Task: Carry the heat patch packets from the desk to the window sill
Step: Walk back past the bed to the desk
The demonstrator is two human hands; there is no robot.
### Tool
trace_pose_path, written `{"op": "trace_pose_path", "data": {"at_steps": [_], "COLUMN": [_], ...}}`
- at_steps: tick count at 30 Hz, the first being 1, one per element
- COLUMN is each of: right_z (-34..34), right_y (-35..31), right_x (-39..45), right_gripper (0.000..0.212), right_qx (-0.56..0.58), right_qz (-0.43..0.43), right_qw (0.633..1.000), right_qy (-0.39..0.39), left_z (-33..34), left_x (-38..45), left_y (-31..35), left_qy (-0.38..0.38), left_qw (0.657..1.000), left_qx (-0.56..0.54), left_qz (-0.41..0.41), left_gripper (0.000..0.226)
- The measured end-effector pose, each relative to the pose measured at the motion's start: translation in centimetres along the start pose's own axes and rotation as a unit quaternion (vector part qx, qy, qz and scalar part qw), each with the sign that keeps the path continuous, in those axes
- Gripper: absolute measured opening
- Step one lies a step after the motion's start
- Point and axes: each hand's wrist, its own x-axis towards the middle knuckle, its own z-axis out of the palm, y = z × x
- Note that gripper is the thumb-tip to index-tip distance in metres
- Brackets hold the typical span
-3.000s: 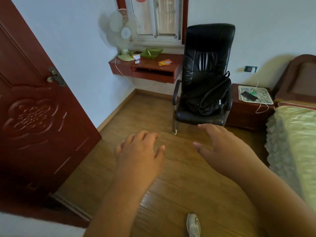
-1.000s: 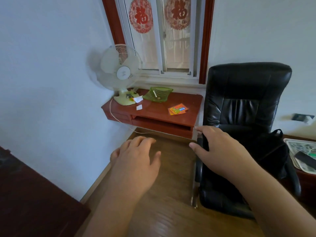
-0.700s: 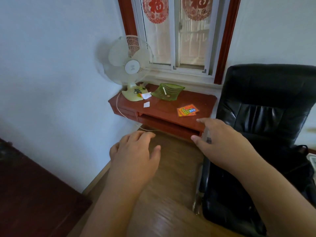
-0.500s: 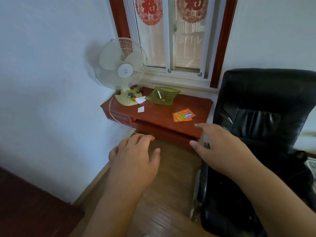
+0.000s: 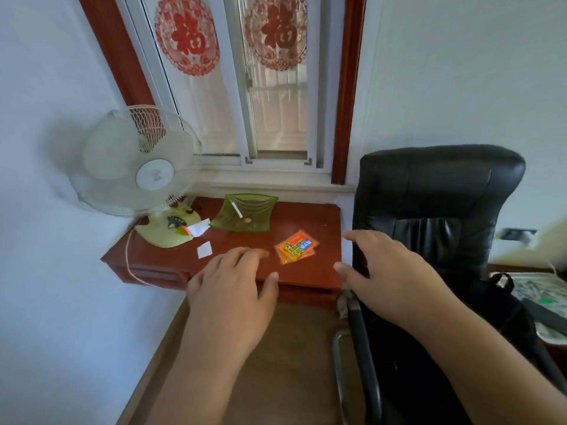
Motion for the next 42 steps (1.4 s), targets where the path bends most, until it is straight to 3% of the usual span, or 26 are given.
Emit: {"op": "trace_pose_path", "data": {"at_steps": [12,27,34,42], "right_z": [5.6,9.5,13.0,20.5], "right_y": [-2.7,1.4,3.0,5.4], "right_x": [8.1,28.7,35.0,40.0], "right_gripper": [0.065,0.062,0.058,0.056], "right_qx": [-0.003,0.061,0.071,0.07], "right_qz": [0.102,0.046,0.039,0.086], "right_qw": [0.994,0.996,0.992,0.984], "right_qy": [-0.031,-0.054,-0.095,-0.137], "left_z": [3.7,9.5,14.9,23.7], "left_x": [11.0,27.3,31.9,38.0], "left_y": [-6.0,-4.6,-5.3,-6.5], "left_qy": [-0.069,-0.069,-0.11,-0.174], "left_qw": [0.996,0.997,0.994,0.984], "left_qx": [-0.012,0.023,0.0,-0.04], "left_qz": [0.049,0.0,-0.027,-0.027], "left_gripper": [0.041,0.046,0.055,0.05]}}
